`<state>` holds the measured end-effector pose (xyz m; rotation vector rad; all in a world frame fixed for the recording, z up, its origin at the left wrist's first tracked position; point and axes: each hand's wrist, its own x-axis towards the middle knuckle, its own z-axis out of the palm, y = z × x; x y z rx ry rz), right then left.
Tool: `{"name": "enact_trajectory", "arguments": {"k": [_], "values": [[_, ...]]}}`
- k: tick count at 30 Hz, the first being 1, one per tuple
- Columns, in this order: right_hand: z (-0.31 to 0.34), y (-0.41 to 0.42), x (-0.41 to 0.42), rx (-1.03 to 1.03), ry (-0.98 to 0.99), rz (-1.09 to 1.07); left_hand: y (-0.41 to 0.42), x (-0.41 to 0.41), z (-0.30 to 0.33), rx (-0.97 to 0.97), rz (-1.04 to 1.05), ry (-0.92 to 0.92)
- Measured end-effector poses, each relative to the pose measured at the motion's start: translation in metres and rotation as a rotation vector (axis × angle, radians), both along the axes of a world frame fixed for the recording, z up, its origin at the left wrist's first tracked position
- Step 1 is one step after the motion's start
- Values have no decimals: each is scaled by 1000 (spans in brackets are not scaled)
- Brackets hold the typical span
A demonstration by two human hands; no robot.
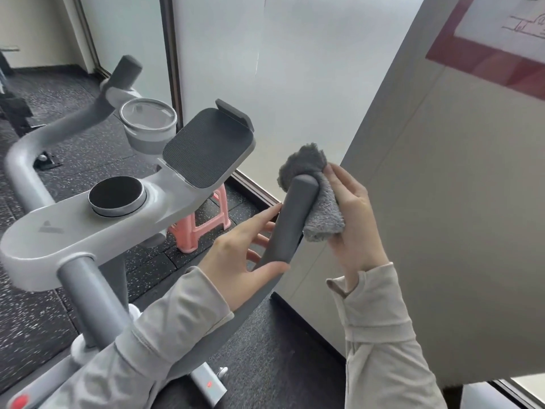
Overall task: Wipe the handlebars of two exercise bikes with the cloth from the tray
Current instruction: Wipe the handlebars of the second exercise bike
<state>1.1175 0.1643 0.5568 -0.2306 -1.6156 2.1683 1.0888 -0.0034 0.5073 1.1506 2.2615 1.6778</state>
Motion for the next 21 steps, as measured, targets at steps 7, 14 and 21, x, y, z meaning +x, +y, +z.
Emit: {"name": "enact_trajectory", "arguments": {"k": [7, 14, 21], "values": [[-26, -33, 18, 188, 78, -475, -5, 0, 3, -34, -37, -5], [-8, -37, 3, 406, 26, -619, -21, 12, 5, -73, -51, 61], [-35, -57, 19, 346, -3, -617, -43, 20, -1, -114, -21, 90]]}}
